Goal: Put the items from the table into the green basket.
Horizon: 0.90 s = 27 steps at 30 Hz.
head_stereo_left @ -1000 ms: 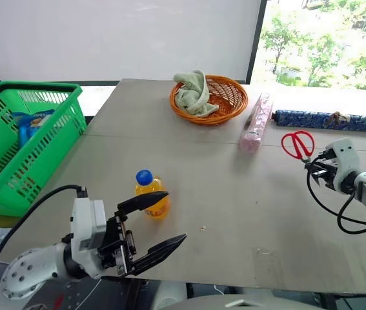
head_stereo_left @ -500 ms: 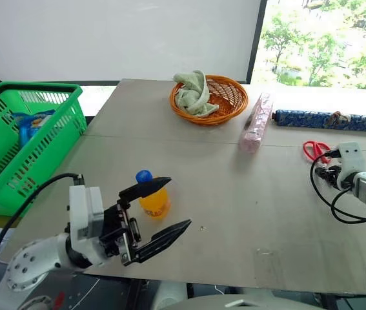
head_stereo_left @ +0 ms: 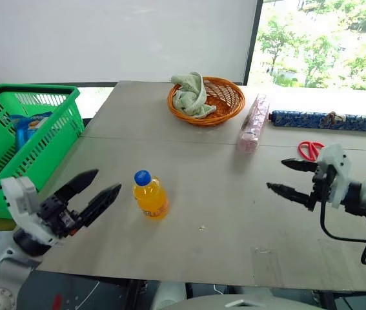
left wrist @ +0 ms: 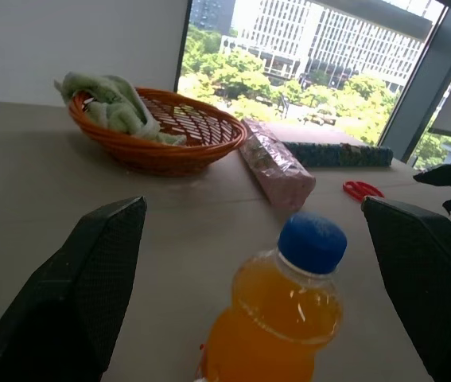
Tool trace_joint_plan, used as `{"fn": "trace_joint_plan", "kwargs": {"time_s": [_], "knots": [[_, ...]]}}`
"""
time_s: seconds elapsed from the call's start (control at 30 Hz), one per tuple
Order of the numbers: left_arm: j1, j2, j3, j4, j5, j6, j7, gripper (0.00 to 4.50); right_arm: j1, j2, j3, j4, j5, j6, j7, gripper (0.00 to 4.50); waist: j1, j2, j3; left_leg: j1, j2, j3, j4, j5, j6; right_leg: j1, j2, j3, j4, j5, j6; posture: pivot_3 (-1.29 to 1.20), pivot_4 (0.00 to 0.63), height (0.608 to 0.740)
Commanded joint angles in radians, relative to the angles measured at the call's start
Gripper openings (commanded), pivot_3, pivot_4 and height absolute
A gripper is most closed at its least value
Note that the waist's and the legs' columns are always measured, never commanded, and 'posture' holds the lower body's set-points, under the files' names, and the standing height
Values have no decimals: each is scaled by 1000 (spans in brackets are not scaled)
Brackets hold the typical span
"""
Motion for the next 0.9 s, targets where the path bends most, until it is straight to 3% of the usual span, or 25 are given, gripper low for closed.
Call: {"fn": "trace_joint_plan", "kwargs": {"time_s": [0.03, 0.27, 0.73, 0.9], "knots": [[23, 16, -31, 33, 127, -66, -108, 4500, 8, -20, 32, -76, 17, -51, 40, 4459, 0, -2, 1, 1, 0, 0, 0, 0, 0, 1, -1, 0, 0, 0, 0, 76, 0, 740], [13, 14, -192, 72, 308, -122, -189, 4500, 25, -48, 49, -120, 24, -150, 115, 4459, 11, -6, -1, 3, 0, 0, 1, -2, -3, 3, -2, -1, 0, 0, -1, 39, 4, 740], [-263, -63, -402, 285, 486, -213, -182, 4500, 57, -14, 83, -99, 3, -175, 39, 4459, 5, -5, 0, 3, 0, 0, 0, 0, 0, 3, -2, 0, 1, 0, -1, 7, 7, 740], [-306, -92, -452, 349, 507, -277, -227, 2937, 64, -18, 89, -126, 19, -166, 26, 4500, -5, -5, 0, 3, 0, 0, 0, 0, 0, 3, -1, 0, 1, 0, -1, -5, 8, 740]]}}
